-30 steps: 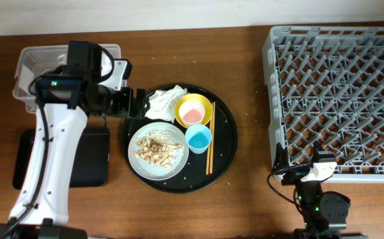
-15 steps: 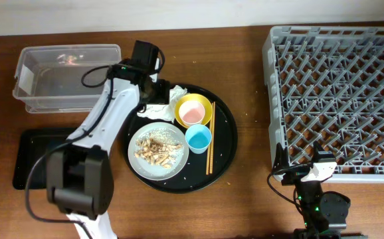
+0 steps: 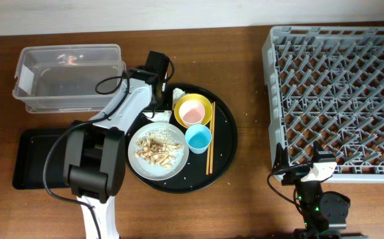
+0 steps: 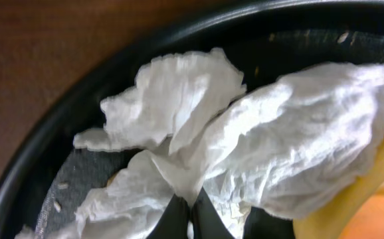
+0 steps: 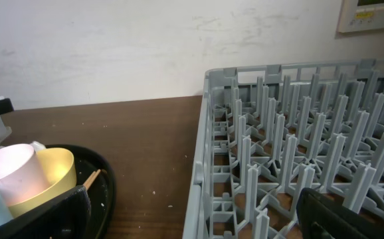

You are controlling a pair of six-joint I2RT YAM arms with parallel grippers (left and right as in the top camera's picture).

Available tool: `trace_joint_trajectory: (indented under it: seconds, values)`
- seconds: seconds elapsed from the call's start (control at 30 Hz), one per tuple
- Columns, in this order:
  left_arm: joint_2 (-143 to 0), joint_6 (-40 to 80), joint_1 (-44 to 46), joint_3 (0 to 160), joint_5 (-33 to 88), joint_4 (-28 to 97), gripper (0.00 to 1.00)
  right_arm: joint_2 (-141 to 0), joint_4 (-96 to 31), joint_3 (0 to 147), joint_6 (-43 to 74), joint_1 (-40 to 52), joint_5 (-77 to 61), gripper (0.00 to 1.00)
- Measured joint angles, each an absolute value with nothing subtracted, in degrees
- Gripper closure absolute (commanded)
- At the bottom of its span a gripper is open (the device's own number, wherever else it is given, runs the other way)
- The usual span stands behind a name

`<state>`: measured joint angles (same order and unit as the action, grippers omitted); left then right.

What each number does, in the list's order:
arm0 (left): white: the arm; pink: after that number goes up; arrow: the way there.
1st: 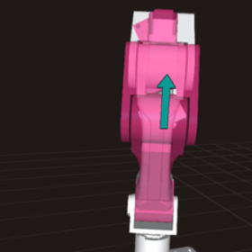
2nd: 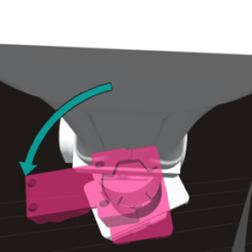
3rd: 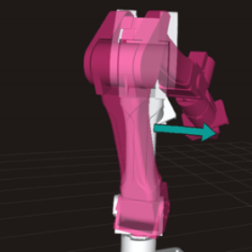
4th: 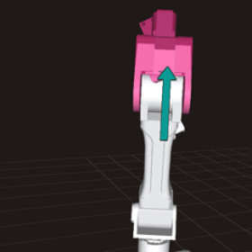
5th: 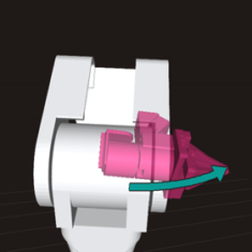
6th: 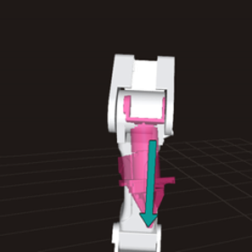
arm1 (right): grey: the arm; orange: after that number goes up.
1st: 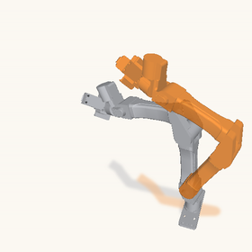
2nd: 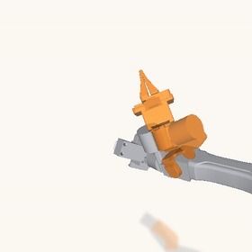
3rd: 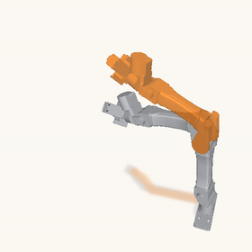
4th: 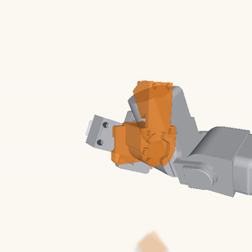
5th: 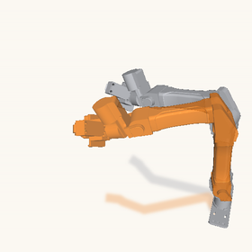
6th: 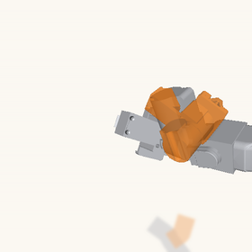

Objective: Sort waste into correct bins and load items into the dishwasher rack
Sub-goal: 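Grasp the tissue and carry it into the clear plastic bin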

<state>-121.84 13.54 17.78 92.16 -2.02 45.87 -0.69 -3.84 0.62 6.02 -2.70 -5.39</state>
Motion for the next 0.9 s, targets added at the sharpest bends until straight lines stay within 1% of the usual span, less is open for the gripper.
trace_joint_trajectory:
  seconds: [0.07,0.2,0.27,0.4,0.47,0.5,0.57,0.7,0.73,0.77,0.8,0.83,0.9]
  values:
    - [-120.7,13.6,17.8,92.2,-2.0,48.1,0.99,-0.7,-3.8,0.6,6.0,-2.7,-5.4,0.02]
    - [-107.1,14.5,17.8,92.2,-1.9,51.7,0.99,-0.7,-3.8,0.6,6.0,-2.7,-5.4,0.02]
    - [-103.1,14.6,17.8,92.2,-1.9,52.6,0.99,-0.7,-3.8,0.6,6.0,-2.7,-5.4,0.02]
    - [-101.0,14.6,17.6,92.2,-2.6,51.9,0.99,-0.7,-3.8,0.6,6.0,-2.7,-5.4,0.02]
    - [-100.6,14.7,14.6,93.0,-3.4,51.9,0.99,-0.7,-3.8,0.6,6.0,-2.7,-5.4,0.02]
    - [-99.8,14.9,12.8,93.3,-3.5,50.4,0.99,-0.7,-3.8,0.6,6.0,-2.7,-5.4,0.02]
    - [-97.3,15.3,7.9,94.5,-4.8,42.9,0.99,-0.7,-3.8,0.6,6.0,-2.7,-5.4,0.02]
    - [-99.7,15.7,2.3,95.0,-16.0,36.2,0.98,-0.7,-3.8,0.6,6.0,-2.7,-5.4,0.02]
    - [-102.0,15.7,1.3,95.1,-18.0,35.0,0.94,-0.6,-3.8,0.6,6.0,-2.7,-5.4,0.02]
    - [-105.7,15.7,-0.3,95.1,-19.8,34.4,0.39,-0.7,-3.8,0.6,6.0,-2.7,-5.4,0.02]
    - [-108.6,15.9,-1.7,95.0,-20.6,34.4,0.03,-0.7,-3.8,0.6,6.0,-2.7,-5.4,0.02]
    - [-109.9,15.9,-2.6,95.0,-21.2,34.5,0.01,-0.7,-3.8,0.6,6.0,-2.7,-5.4,0.02]
    - [-111.4,16.1,-4.7,95.0,-21.6,35.3,0.01,-0.7,-3.8,0.6,6.0,-2.7,-5.4,0.02]
